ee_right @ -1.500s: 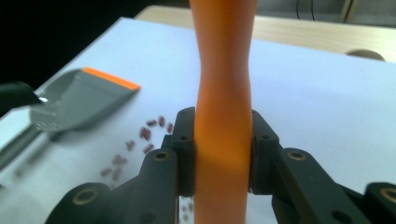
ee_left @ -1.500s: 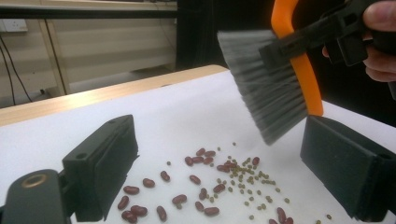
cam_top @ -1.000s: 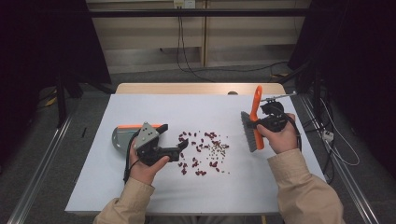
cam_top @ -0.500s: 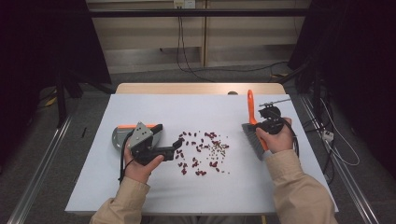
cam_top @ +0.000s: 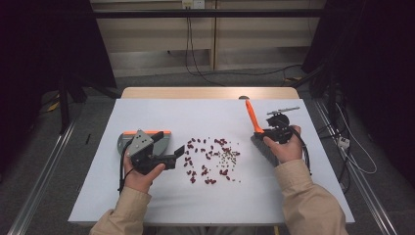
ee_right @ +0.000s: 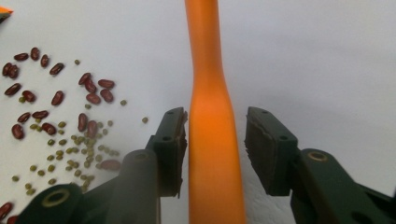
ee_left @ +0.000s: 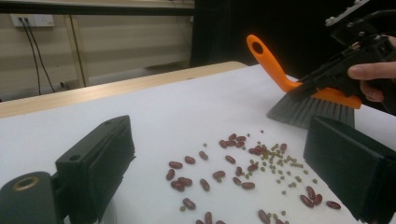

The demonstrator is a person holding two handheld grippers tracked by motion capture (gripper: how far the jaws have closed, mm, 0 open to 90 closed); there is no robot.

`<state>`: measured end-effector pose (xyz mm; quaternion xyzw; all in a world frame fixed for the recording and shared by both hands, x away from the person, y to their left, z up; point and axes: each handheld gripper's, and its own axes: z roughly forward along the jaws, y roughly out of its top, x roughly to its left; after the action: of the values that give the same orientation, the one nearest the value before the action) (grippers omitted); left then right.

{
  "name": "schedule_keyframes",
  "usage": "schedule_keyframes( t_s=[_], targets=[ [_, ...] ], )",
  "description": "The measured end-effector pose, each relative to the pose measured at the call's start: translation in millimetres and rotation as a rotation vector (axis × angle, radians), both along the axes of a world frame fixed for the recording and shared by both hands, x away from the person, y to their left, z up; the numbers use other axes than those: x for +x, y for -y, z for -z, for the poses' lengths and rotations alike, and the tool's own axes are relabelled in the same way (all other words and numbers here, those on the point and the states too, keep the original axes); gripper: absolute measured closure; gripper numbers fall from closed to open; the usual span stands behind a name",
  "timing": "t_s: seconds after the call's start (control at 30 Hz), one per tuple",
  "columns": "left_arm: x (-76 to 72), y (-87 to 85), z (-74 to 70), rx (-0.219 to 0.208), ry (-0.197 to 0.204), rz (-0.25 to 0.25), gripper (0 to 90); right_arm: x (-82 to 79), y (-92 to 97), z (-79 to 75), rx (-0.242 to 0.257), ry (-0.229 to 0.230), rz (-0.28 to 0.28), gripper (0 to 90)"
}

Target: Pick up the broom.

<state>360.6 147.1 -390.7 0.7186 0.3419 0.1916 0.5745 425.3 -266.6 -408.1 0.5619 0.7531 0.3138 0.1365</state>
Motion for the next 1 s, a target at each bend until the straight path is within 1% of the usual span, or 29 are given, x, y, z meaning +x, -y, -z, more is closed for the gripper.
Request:
schedule_keyframes(
  t_s=[0.07,0.17,0.2,0.23,0.27,0.4,0.43,0.47,0.5,0.53,0.57,0.67,0.73,0.8,0.83,0.87,0.9,0.93,0.97,1.0],
  targets=[
    [0.0,-0.4,0.3,0.002,0.000,-0.001,8.5,-4.9,3.4,-2.2,0.004,0.009,-0.006,55.0],
    [-0.6,-0.7,0.4,0.011,0.002,0.001,8.5,-14.7,8.7,-5.9,-0.015,0.036,-0.002,53.4],
    [-0.9,-0.9,0.4,0.012,0.003,0.001,8.5,-18.2,10.3,-6.2,-0.012,0.040,-0.002,53.2],
    [-0.9,-1.4,0.3,0.015,0.005,0.004,8.5,-21.8,10.9,-6.2,-0.006,0.040,-0.006,53.2],
    [-1.6,-1.2,0.6,0.007,-0.002,0.001,8.5,-27.7,10.7,-4.5,-0.011,0.043,-0.018,53.3],
    [-1.3,-4.2,1.6,0.011,-0.003,0.001,8.5,-31.3,9.2,0.9,-0.015,0.038,-0.022,54.7],
    [-1.2,-5.2,1.8,0.010,-0.003,0.001,8.4,-31.2,8.7,2.7,-0.028,0.040,-0.023,57.2],
    [-1.0,-6.4,2.1,0.009,-0.002,0.003,8.3,-30.9,8.2,4.7,-0.046,0.041,-0.028,62.6],
    [-1.1,-7.4,2.2,0.009,-0.003,0.001,8.2,-30.7,7.9,6.6,-0.060,0.038,-0.031,65.4],
    [-1.1,-8.5,2.4,0.013,-0.002,0.002,8.1,-30.7,8.1,8.0,-0.057,0.046,-0.029,70.3],
    [-0.8,-9.8,2.7,0.017,0.002,0.005,8.1,-31.2,8.3,8.7,-0.060,0.054,-0.032,70.8],
    [-0.5,-12.8,3.8,0.011,-0.007,-0.001,8.1,-31.2,9.3,8.3,-0.069,0.055,-0.023,71.2],
    [-0.9,-14.6,3.7,0.012,-0.005,-0.004,8.0,-31.9,10.9,7.4,-0.060,0.050,-0.010,71.3],
    [-1.5,-16.1,3.4,0.010,-0.004,-0.006,8.0,-33.0,13.9,5.5,-0.066,0.066,-0.002,71.3],
    [-1.5,-17.1,3.2,0.012,-0.001,-0.004,8.0,-34.0,15.8,3.8,-0.060,0.067,0.006,71.3],
    [-1.3,-18.2,3.1,0.015,-0.002,-0.003,8.0,-35.0,18.6,2.2,-0.045,0.073,0.012,71.3],
    [-1.4,-18.8,3.2,0.007,-0.006,-0.005,8.0,-36.0,21.7,0.5,-0.030,0.083,0.021,71.3],
    [-1.0,-19.8,3.2,0.006,-0.006,-0.004,8.0,-38.6,26.4,-3.8,-0.038,0.092,0.039,71.3],
    [-0.7,-21.0,3.1,0.007,-0.005,-0.004,8.0,-38.6,26.4,-3.8,-0.038,0.092,0.039,71.3],
    [-0.2,-22.1,3.3,0.007,-0.004,-0.002,7.9,-40.9,31.7,-8.1,-0.041,0.109,0.050,71.3]
  ],
)
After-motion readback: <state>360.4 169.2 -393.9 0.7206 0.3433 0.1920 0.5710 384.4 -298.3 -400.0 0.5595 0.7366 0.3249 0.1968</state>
